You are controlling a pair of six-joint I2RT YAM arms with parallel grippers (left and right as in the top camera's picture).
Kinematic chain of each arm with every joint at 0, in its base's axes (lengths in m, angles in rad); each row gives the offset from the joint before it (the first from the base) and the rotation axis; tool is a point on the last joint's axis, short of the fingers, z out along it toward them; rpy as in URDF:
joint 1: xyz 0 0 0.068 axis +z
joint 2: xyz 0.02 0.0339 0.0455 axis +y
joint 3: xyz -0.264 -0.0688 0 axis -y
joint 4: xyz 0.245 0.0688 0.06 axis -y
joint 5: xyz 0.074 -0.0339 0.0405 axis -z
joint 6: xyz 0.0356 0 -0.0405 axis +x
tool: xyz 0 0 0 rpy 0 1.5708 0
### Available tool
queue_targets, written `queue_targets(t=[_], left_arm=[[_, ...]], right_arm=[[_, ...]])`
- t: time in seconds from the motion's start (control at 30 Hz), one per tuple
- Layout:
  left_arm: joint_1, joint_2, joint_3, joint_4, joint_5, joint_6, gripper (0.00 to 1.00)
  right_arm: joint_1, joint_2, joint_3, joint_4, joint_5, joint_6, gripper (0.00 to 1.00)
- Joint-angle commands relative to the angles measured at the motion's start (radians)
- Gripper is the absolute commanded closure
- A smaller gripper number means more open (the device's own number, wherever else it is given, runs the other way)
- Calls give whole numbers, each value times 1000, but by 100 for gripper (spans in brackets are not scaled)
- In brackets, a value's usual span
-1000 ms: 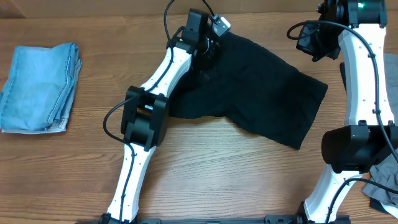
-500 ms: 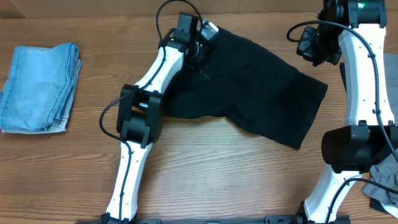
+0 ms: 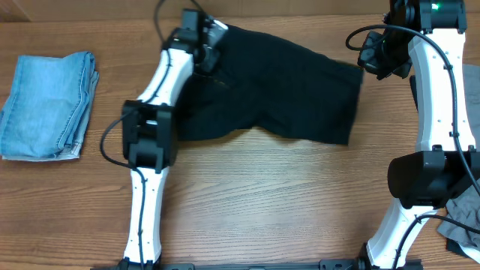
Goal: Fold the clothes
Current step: 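Grasp the shorts' far left corner with the left gripper, then pull the shorts' right side rightward with the right gripper to flatten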
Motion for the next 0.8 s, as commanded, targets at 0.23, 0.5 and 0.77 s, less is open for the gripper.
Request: queue_targets(t=[0.23,0.5,0.77], left_arm=[[65,-111,-21,-61,-92,-120,96],[46,-120,-21,-64,-92,-119,93],[47,-120,-21,-62,-92,-112,90]], right_arm=[[49,14,-2,75,-204,-154,96],[138,16,-288,291,-204,-95,57],[142,16,-560,590,-254,4,47]])
